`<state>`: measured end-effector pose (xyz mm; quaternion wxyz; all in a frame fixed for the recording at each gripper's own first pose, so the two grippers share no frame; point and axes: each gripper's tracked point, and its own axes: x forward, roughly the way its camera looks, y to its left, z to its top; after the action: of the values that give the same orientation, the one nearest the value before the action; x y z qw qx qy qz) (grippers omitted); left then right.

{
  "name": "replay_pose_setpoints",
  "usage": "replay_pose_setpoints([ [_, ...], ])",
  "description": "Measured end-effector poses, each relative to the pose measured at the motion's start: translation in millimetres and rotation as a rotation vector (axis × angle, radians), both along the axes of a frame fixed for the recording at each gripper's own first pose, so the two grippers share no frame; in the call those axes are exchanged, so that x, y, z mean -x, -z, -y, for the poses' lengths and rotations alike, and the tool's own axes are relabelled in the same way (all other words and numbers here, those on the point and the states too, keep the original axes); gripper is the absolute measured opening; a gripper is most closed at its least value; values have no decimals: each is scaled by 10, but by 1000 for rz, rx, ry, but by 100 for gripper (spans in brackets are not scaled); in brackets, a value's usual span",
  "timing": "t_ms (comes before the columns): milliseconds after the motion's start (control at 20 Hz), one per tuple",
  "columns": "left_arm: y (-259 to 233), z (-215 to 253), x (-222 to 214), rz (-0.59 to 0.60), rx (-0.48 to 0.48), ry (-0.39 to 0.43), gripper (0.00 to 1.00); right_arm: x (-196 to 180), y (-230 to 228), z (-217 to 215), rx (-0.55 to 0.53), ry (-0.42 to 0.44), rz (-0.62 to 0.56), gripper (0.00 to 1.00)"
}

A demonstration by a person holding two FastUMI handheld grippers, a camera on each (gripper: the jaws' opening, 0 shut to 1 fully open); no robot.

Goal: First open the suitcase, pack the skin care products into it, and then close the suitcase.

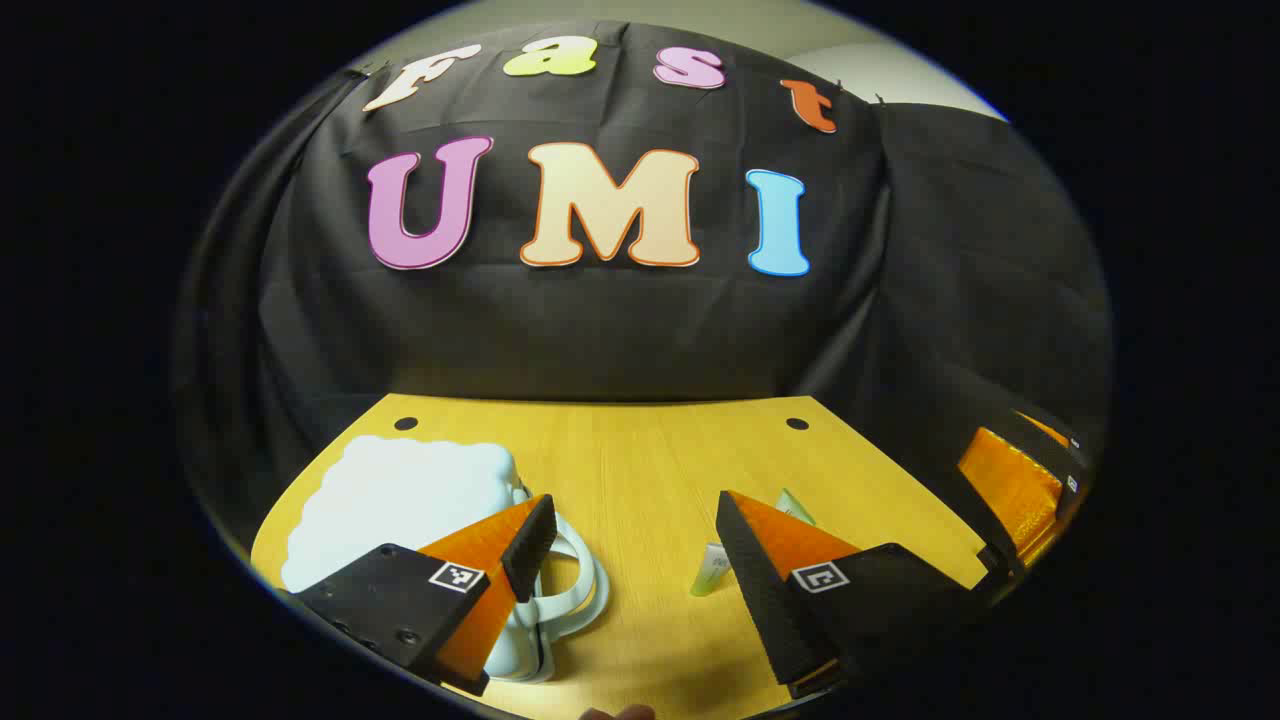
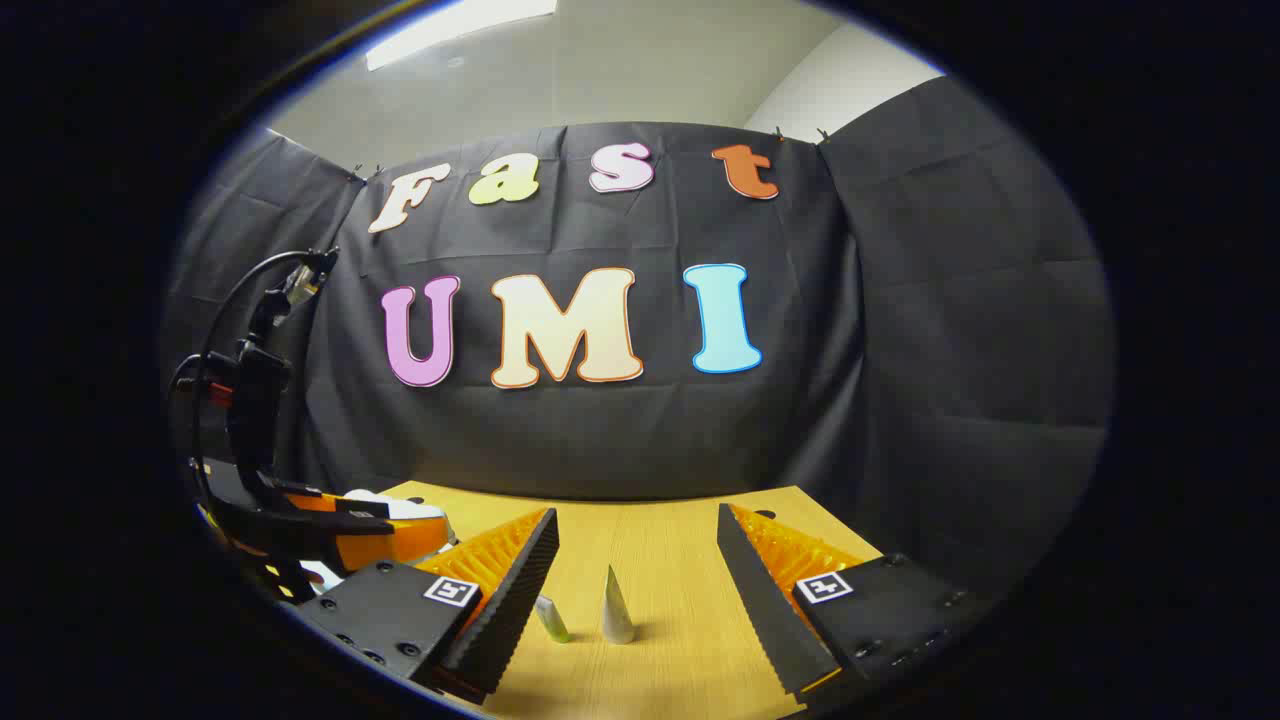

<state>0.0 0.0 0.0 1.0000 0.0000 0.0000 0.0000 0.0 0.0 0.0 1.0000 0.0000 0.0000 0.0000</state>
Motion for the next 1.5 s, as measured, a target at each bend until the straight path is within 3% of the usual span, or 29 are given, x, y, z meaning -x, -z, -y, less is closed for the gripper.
replay_pose_setpoints([
  [500, 184, -671, -157, -198, 47, -105, 96, 120, 102, -48, 2, -6, -8, 99],
  [700, 208, -810, -286, -304, 74, -105, 96, 169, 188, 5, 16, 0, -39, 99],
  [1050, 484, -661, -469, -552, 172, -30, 96, 298, 278, 226, 6, 47, -74, 99],
  [1500, 804, -369, -709, -798, 193, -7, 94, 428, 361, 477, -19, 104, -103, 100],
])
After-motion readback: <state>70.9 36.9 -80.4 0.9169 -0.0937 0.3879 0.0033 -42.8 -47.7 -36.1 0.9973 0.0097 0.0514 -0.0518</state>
